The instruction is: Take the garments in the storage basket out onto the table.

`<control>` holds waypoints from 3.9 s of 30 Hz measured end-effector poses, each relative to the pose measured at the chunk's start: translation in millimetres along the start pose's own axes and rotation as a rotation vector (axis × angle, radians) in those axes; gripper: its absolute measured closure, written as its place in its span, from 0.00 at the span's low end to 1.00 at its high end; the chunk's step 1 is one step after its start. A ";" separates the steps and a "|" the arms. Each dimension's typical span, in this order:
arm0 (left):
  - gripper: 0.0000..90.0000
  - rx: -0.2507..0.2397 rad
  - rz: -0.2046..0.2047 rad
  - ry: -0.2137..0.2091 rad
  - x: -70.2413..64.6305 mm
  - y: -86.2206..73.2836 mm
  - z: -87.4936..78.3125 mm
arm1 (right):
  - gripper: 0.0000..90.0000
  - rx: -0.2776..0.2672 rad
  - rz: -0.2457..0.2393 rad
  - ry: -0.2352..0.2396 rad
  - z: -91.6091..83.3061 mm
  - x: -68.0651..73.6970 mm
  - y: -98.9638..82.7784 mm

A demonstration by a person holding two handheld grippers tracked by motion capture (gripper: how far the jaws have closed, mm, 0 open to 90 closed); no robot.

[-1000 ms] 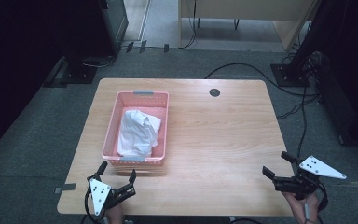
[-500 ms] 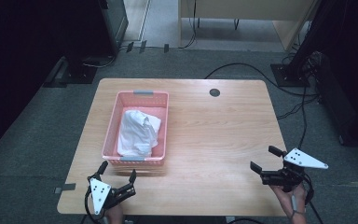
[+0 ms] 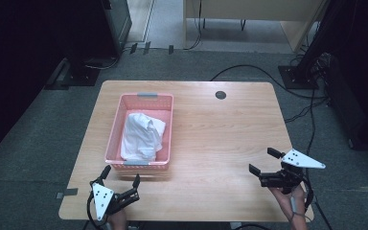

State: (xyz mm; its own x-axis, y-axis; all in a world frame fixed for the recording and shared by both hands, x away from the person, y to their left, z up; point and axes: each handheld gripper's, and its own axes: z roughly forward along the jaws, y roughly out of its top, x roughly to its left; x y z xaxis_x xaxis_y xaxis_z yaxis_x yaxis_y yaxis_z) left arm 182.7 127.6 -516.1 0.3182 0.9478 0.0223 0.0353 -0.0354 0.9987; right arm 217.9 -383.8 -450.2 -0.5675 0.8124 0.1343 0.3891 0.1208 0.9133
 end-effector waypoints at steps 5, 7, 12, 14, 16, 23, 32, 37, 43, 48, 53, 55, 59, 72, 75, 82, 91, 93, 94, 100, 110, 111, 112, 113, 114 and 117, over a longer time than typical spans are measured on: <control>0.00 -0.004 -0.002 0.001 0.1 -0.1 -0.4 | 0.02 0.007 -0.009 0.010 7.6 5.6 2.9; 0.00 -0.006 -0.002 0.001 0.1 -0.2 -0.7 | 0.02 0.009 -0.012 0.015 10.7 7.2 3.9; 0.00 -0.008 -0.005 0.000 0.4 -0.2 -0.8 | 0.02 0.023 -0.015 0.026 18.6 11.5 5.4; 0.00 -0.010 -0.006 -0.001 0.5 -0.3 -1.0 | 0.02 0.026 -0.016 0.034 22.4 13.9 6.6; 0.00 -0.014 -0.009 0.000 0.5 -0.4 -1.2 | 0.02 0.024 -0.016 0.037 23.6 14.8 7.2; 0.00 -0.015 -0.013 -0.001 1.1 -0.5 -1.5 | 0.02 0.030 -0.043 0.061 40.6 24.4 17.3; 0.00 -0.017 -0.011 -0.003 0.9 -0.5 -1.6 | 0.02 0.042 -0.062 0.084 56.8 33.9 23.1; 0.00 -0.017 -0.011 -0.005 1.0 -0.5 -1.7 | 0.02 0.049 -0.073 0.099 66.6 40.5 27.0; 0.00 -0.017 -0.011 -0.006 1.0 -0.6 -1.6 | 0.02 0.055 -0.087 0.115 77.8 48.5 30.8; 0.00 -0.017 -0.011 -0.006 1.0 -0.5 -1.7 | 0.02 0.065 -0.094 0.132 88.7 55.3 35.8; 0.00 -0.018 -0.011 -0.006 1.2 -0.5 -1.9 | 0.02 0.064 -0.100 0.145 96.1 60.3 39.3; 0.00 -0.018 -0.011 -0.006 1.0 -0.6 -2.0 | 0.02 0.065 -0.104 0.152 100.9 63.7 40.6; 0.00 -0.018 -0.011 -0.006 1.1 -0.5 -1.9 | 0.02 0.072 -0.109 0.163 108.9 69.1 42.3; 0.00 -0.017 -0.011 -0.010 1.1 -0.5 -1.7 | 0.02 0.074 -0.111 0.189 128.5 82.5 48.5; 0.00 -0.016 -0.011 -0.010 1.0 -0.5 -1.6 | 0.02 0.074 -0.114 0.196 132.0 85.3 49.8; 0.00 -0.016 -0.010 -0.011 1.0 -0.5 -1.5 | 0.02 0.070 -0.121 0.207 138.8 90.8 52.0; 0.00 -0.016 -0.011 -0.014 1.1 -0.5 -1.5 | 0.02 0.074 -0.114 0.229 152.7 100.1 53.9; 0.00 -0.017 -0.012 -0.014 1.2 -0.5 -1.6 | 0.02 0.074 -0.113 0.233 155.4 102.4 55.0; 0.00 -0.017 -0.012 -0.014 1.2 -0.5 -1.6 | 0.02 0.074 -0.113 0.233 155.4 102.4 55.0; 0.00 -0.018 -0.013 -0.015 1.5 -0.6 -1.7 | 0.02 0.076 -0.122 0.246 163.6 107.9 58.6; 0.00 -0.018 -0.011 -0.019 1.3 -0.5 -1.6 | 0.02 0.081 -0.124 0.265 178.5 118.3 61.5; 0.00 -0.018 -0.011 -0.019 1.3 -0.5 -1.6 | 0.02 0.081 -0.124 0.265 178.5 118.3 61.5; 0.00 -0.018 -0.011 -0.020 1.3 -0.5 -1.6 | 0.02 0.079 -0.125 0.267 181.0 120.1 62.0; 0.00 -0.018 -0.011 -0.020 1.3 -0.5 -1.6 | 0.02 0.079 -0.125 0.267 181.0 120.1 62.0; 0.00 -0.017 -0.011 -0.021 1.4 -0.5 -1.6 | 0.02 0.080 -0.127 0.270 183.9 122.5 62.8; 0.00 -0.018 -0.010 -0.021 1.3 -0.5 -1.6 | 0.02 0.077 -0.127 0.275 187.0 124.8 64.3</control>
State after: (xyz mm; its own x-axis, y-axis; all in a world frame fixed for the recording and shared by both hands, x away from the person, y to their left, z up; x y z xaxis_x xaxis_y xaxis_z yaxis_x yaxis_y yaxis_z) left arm 181.6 129.4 -516.5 0.3381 0.9410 0.0113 0.0221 -0.0199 0.9996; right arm 307.8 -167.9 -446.6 -0.7858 0.6048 0.1293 0.3503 0.2629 0.8990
